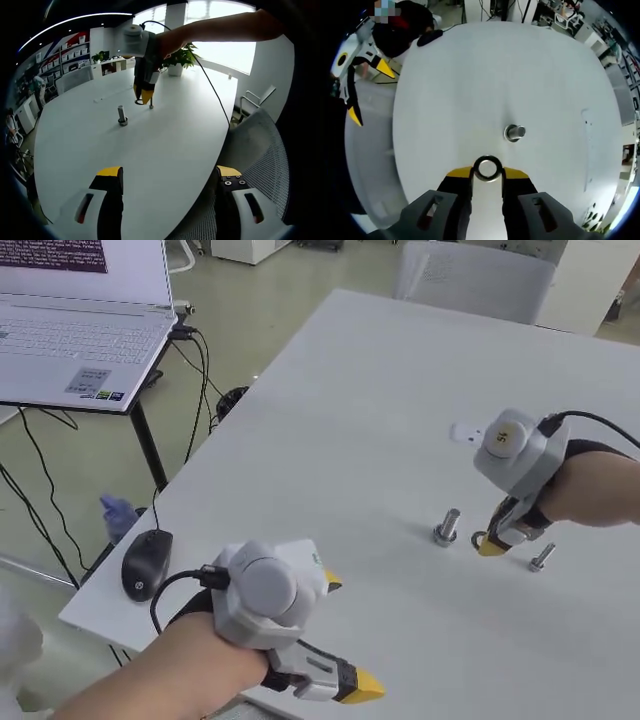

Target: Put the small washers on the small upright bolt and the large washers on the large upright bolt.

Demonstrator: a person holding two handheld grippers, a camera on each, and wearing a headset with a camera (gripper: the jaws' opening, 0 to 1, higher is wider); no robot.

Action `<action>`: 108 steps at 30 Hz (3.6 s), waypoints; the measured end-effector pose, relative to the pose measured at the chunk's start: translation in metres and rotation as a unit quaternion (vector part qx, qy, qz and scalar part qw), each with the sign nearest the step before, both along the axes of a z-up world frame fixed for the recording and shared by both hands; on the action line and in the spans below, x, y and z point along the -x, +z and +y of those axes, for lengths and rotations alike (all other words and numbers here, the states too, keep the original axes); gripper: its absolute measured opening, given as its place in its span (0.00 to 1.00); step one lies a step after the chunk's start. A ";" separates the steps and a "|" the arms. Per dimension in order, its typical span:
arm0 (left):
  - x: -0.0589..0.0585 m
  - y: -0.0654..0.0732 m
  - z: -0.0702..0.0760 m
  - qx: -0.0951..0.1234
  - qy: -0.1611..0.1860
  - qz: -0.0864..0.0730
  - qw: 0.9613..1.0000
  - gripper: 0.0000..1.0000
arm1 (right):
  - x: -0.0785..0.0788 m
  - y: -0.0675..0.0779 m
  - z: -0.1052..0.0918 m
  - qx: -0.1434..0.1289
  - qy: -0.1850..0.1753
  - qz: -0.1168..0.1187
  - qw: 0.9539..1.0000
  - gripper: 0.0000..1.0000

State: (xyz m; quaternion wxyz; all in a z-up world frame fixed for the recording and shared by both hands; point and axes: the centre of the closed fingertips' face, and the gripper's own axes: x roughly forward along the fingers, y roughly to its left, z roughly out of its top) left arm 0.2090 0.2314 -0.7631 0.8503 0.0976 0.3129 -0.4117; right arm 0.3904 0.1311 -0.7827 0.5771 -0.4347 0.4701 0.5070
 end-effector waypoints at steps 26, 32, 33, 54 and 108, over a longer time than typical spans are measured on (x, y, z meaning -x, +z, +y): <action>-0.005 -0.004 0.003 0.003 0.000 0.005 1.000 0.75 | -0.043 -0.009 0.026 -0.002 -0.001 -0.014 1.000 0.22; -0.005 -0.006 0.006 0.003 0.002 0.008 1.000 0.76 | -0.049 -0.013 0.031 -0.003 -0.001 -0.015 1.000 0.22; -0.004 -0.005 0.006 0.003 0.003 0.008 1.000 0.76 | -0.049 -0.014 0.032 -0.003 -0.001 -0.015 1.000 0.22; -0.007 -0.006 0.008 0.003 0.001 0.010 1.000 0.80 | -0.054 -0.032 0.038 0.003 0.005 -0.008 1.000 0.22; -0.003 -0.011 0.015 0.003 -0.004 0.019 1.000 0.77 | -0.051 -0.073 0.042 0.010 -0.004 -0.011 1.000 0.24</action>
